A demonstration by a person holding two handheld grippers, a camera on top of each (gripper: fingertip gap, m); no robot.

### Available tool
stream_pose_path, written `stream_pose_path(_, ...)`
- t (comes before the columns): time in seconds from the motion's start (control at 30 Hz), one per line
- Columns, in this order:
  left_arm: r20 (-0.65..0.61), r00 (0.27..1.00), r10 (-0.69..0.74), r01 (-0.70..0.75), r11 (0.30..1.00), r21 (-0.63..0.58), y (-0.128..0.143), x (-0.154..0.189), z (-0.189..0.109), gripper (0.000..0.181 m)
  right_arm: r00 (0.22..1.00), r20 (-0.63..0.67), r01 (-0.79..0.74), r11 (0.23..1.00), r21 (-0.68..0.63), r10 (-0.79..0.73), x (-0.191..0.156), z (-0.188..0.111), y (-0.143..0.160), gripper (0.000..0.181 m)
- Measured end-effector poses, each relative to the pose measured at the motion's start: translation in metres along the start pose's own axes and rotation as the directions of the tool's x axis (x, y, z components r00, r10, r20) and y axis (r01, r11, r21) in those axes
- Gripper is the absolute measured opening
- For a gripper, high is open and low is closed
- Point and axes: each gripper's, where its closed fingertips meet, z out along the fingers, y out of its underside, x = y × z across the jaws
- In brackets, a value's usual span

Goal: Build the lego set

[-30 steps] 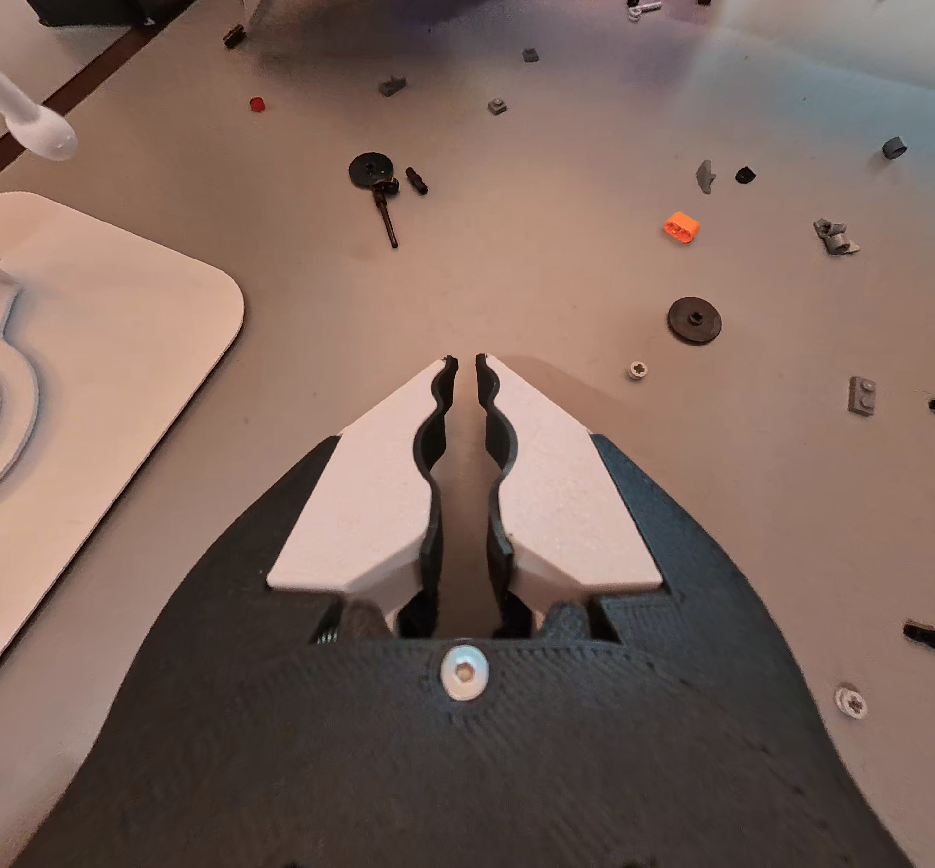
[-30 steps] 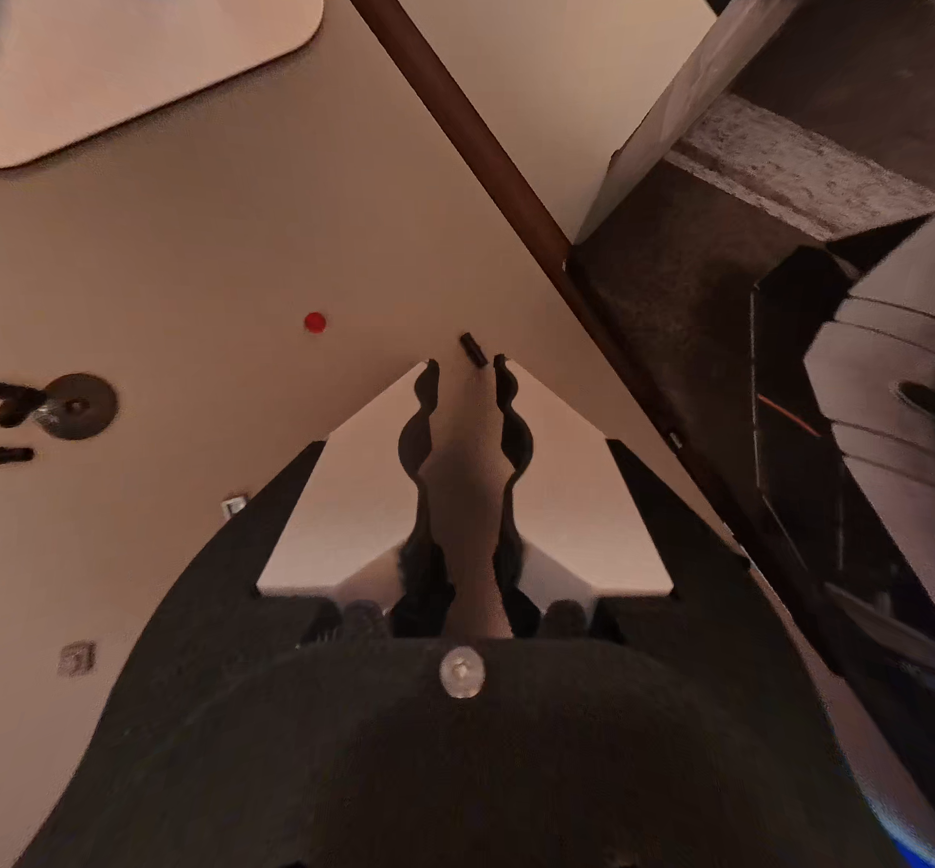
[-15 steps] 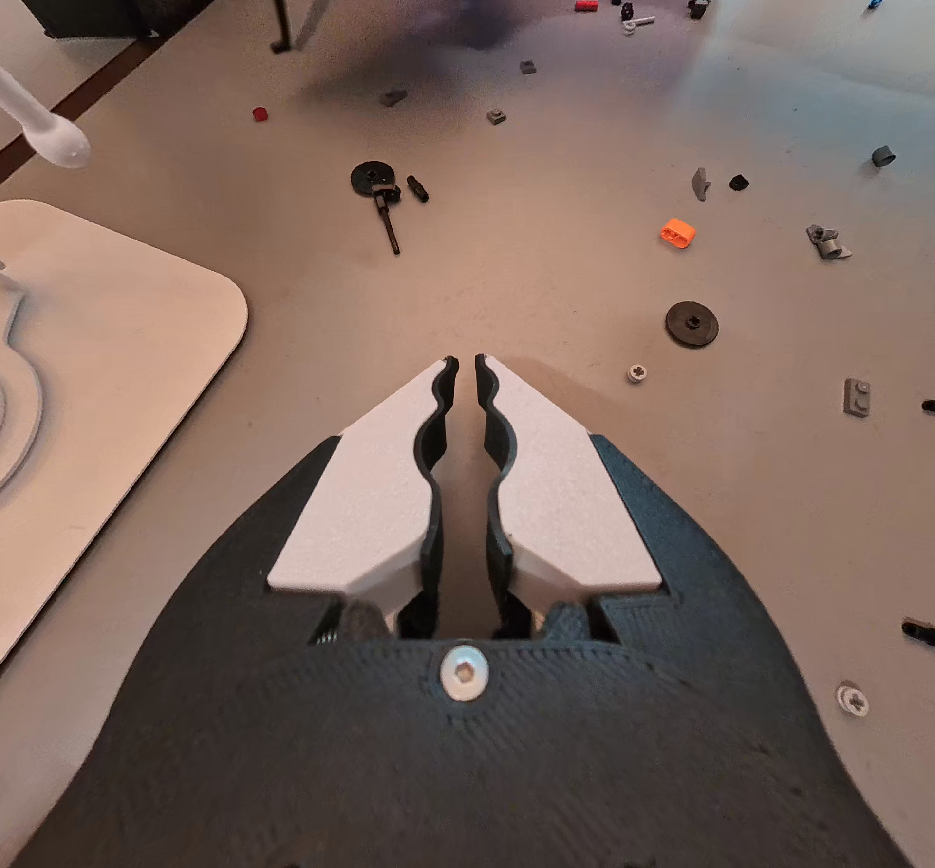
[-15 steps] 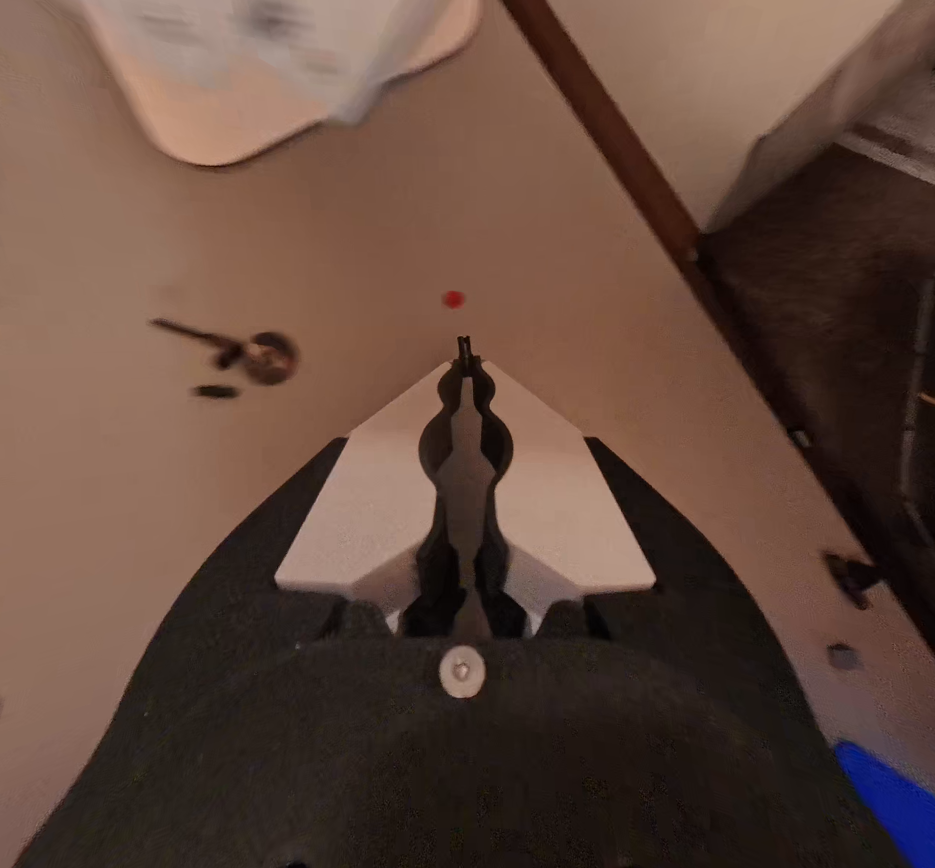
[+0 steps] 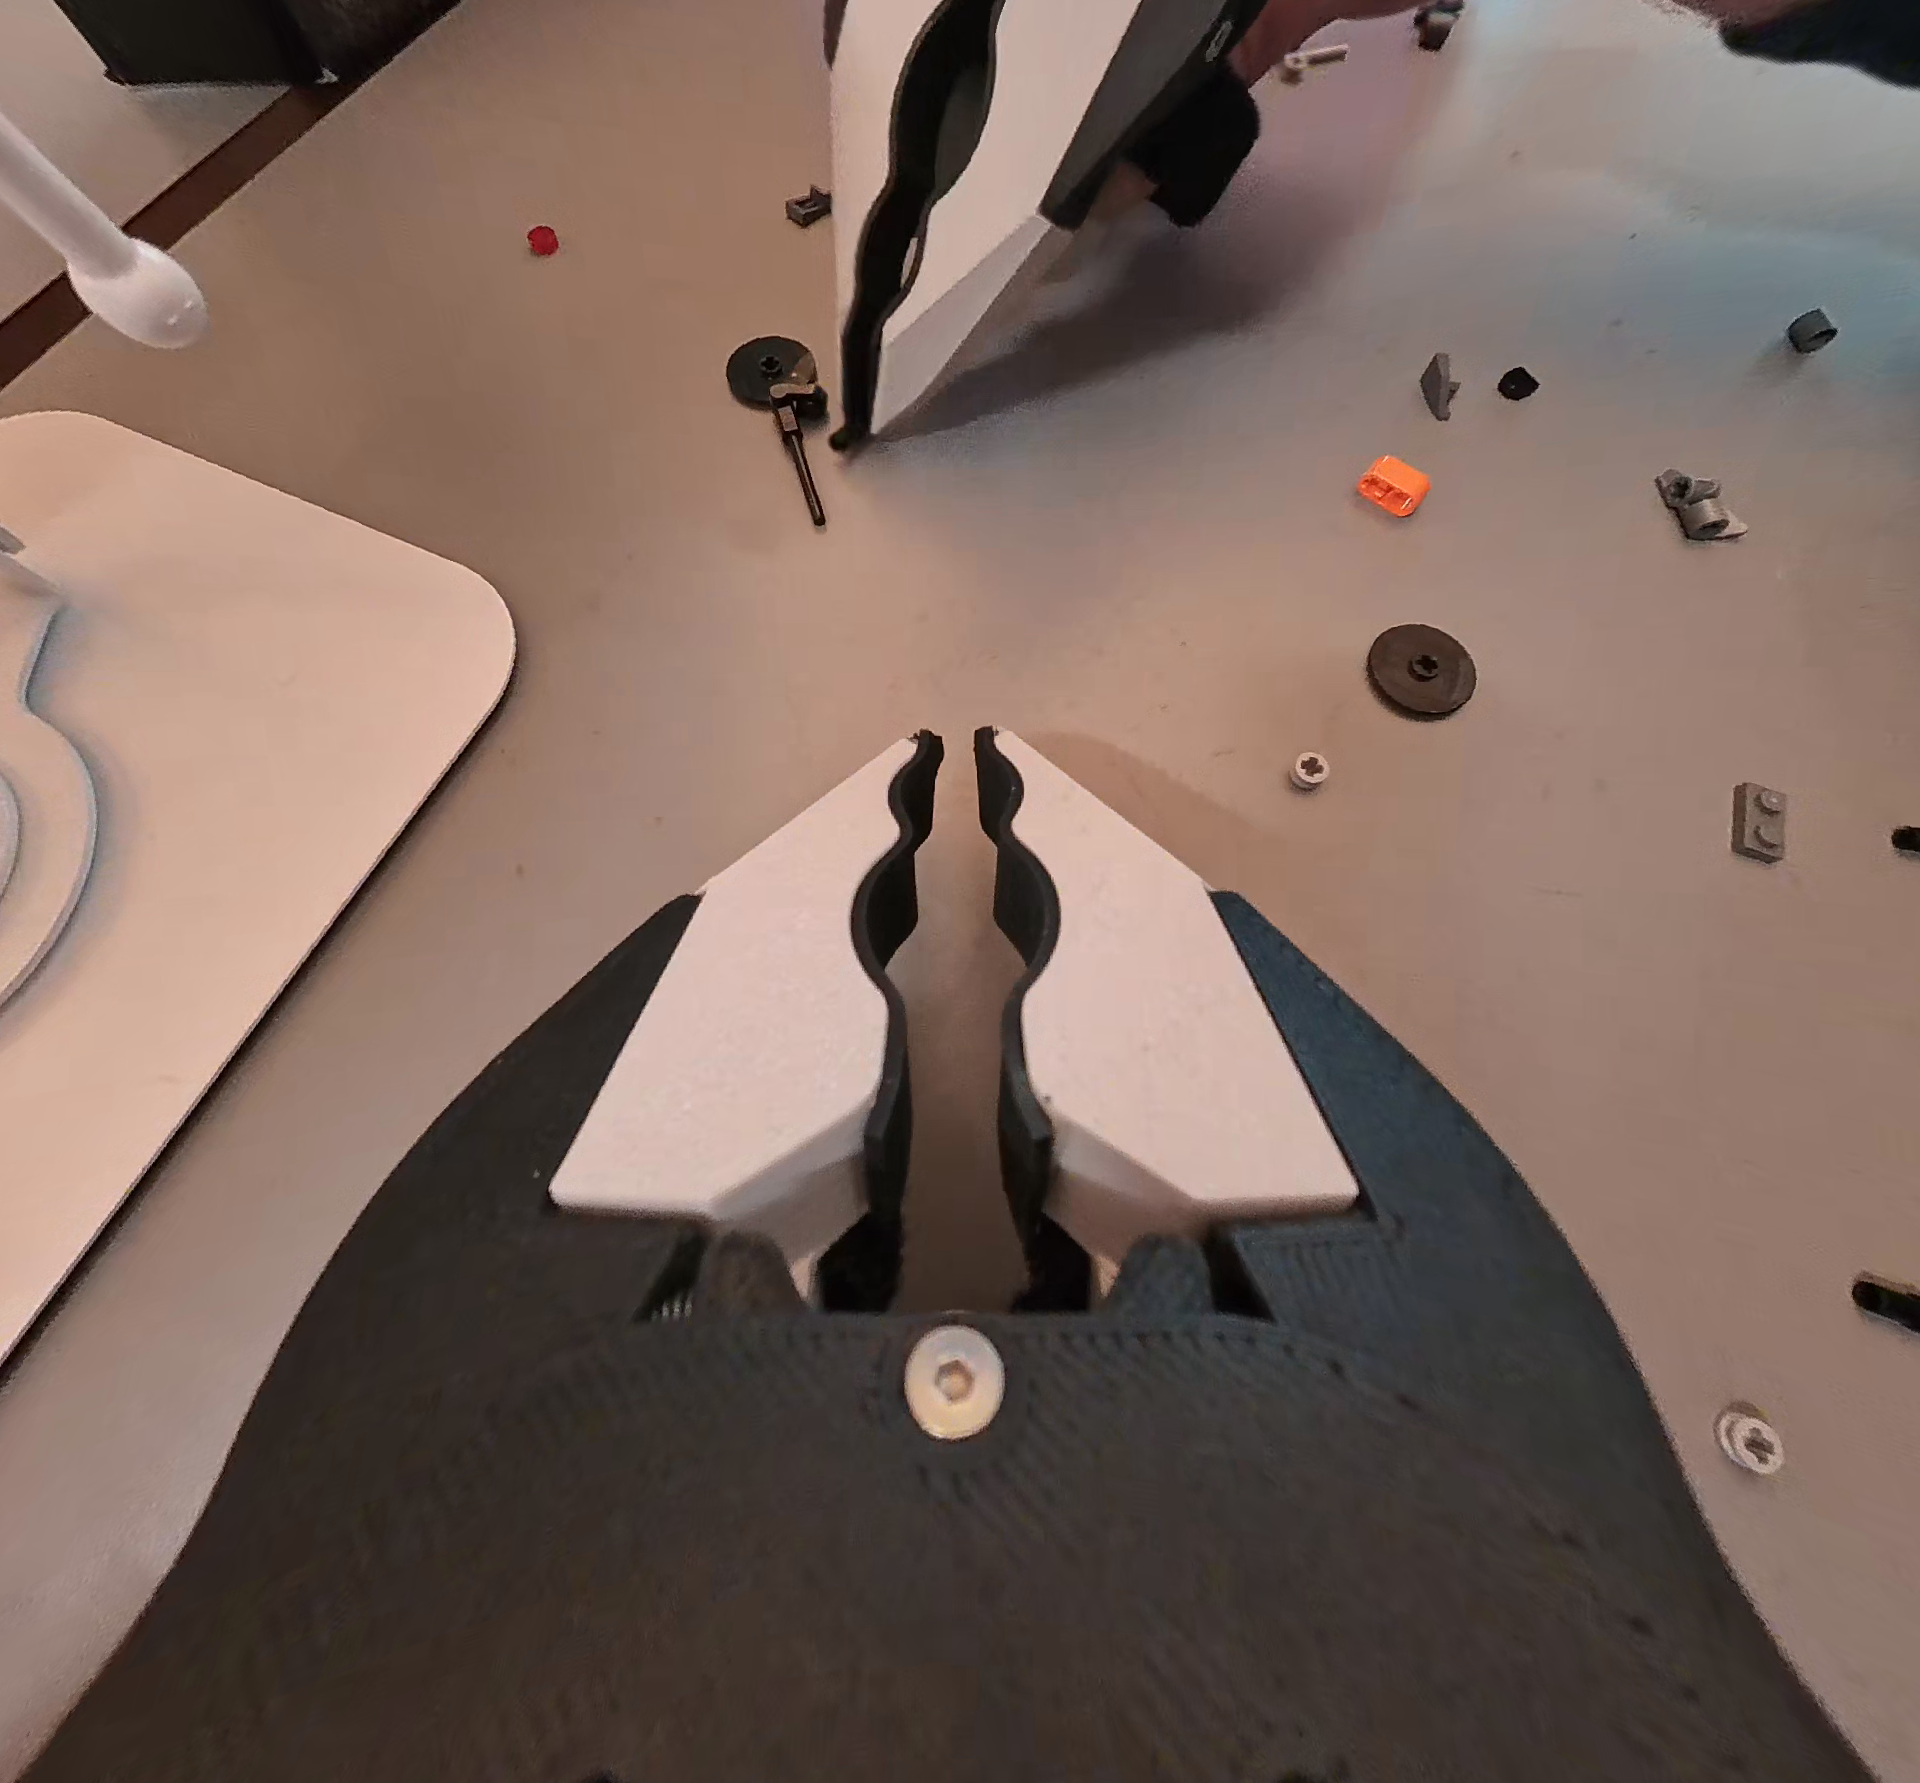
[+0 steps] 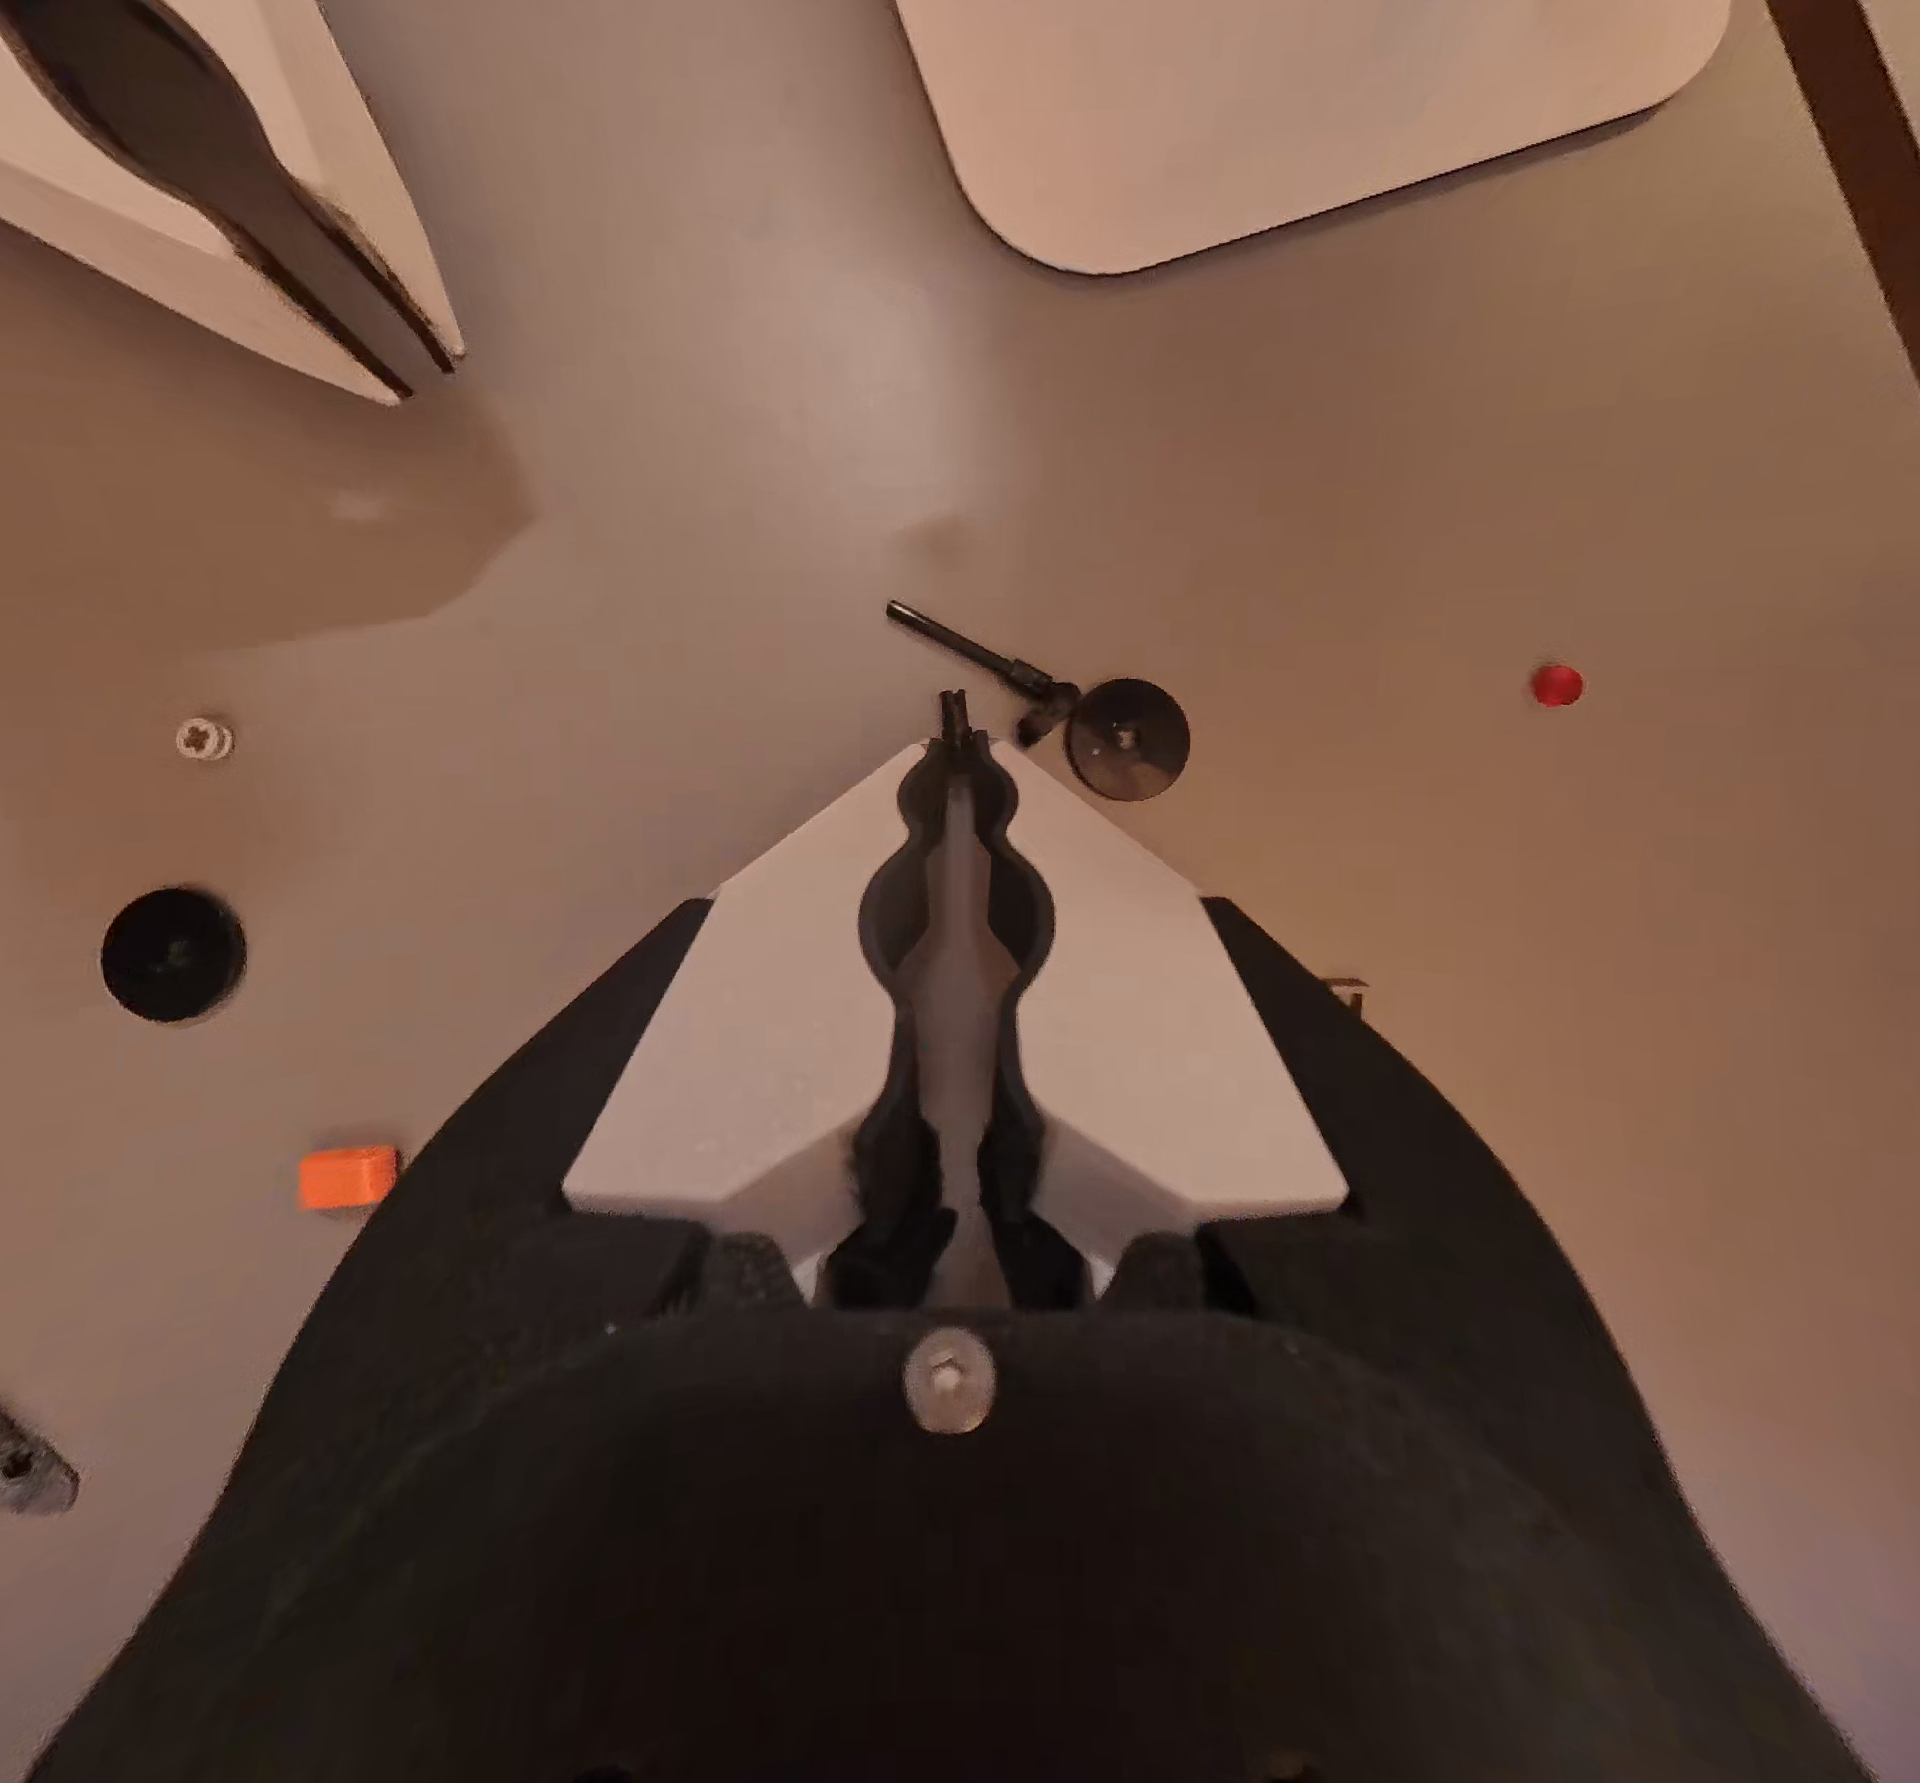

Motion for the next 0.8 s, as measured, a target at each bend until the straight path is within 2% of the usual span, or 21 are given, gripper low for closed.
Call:
stream_pose_path(0.1, -0.002, 1.0, 0.0, 0.0, 1.0, 0.004, 0.0, 0.0, -0.001, 0.005, 1.0, -0.003, -0.021, 0.999, 0.039, 0.021, 0.001, -0.004, -0.006, 0.015)
stream_pose_path(0.17, -0.002, 1.0, -0.002, 0.002, 1.0, 0.006, -0.001, 0.0, -0.001, 0.005, 0.999, -0.019, -0.039, 0.998, 0.059, 0.04, 0.005, -0.01, -0.009, 0.018)
stream_pose_path(0.27, 0.0, 1.0, -0.006, 0.006, 1.0, 0.009, -0.001, -0.001, -0.002, 0.005, 0.973, -0.19, -0.107, 0.987, 0.117, 0.128, 0.046, -0.037, -0.008, 0.018)
stream_pose_path(0.33, 0.003, 1.0, -0.013, 0.013, 1.0, 0.014, -0.001, -0.003, -0.003, 0.005, 0.903, -0.312, -0.237, 0.949, 0.209, 0.294, 0.092, -0.06, 0.001, 0.03)
stream_pose_path(0.43, 0.0, 1.0, -0.022, 0.022, 0.999, 0.025, -0.003, -0.003, -0.004, 0.005, 0.743, -0.448, -0.366, 0.862, 0.35, 0.497, 0.158, -0.089, 0.029, 0.035)
stream_pose_path(0.5, -0.003, 1.0, -0.02, 0.02, 0.999, 0.025, -0.003, -0.003, -0.003, 0.005, 0.624, -0.534, -0.444, 0.821, 0.358, 0.571, 0.192, -0.091, 0.059, 0.041)
stream_pose_path(0.57, -0.008, 1.0, -0.018, 0.019, 0.999, 0.026, -0.003, -0.001, -0.003, 0.005, 0.558, -0.555, -0.48, 0.786, 0.39, 0.617, 0.213, -0.088, 0.073, 0.045)
stream_pose_path(0.6, -0.009, 1.0, -0.018, 0.018, 0.999, 0.026, -0.004, -0.001, -0.002, 0.005, 0.518, -0.585, -0.496, 0.776, 0.389, 0.624, 0.222, -0.087, 0.081, 0.053)
stream_pose_path(0.67, -0.013, 1.0, -0.018, 0.018, 0.999, 0.028, -0.004, -0.001, -0.003, 0.005, 0.485, -0.595, -0.528, 0.757, 0.385, 0.641, 0.233, -0.081, 0.087, 0.059)
stream_pose_path(0.73, -0.017, 1.0, -0.02, 0.021, 0.999, 0.031, -0.004, -0.001, -0.003, 0.005, 0.446, -0.632, -0.538, 0.754, 0.376, 0.633, 0.246, -0.081, 0.093, 0.058)
stream_pose_path(0.8, -0.02, 1.0, -0.018, 0.018, 0.999, 0.031, -0.004, 0.0, -0.003, 0.005, 0.441, -0.644, -0.564, 0.751, 0.344, 0.625, 0.255, -0.077, 0.1, 0.057)
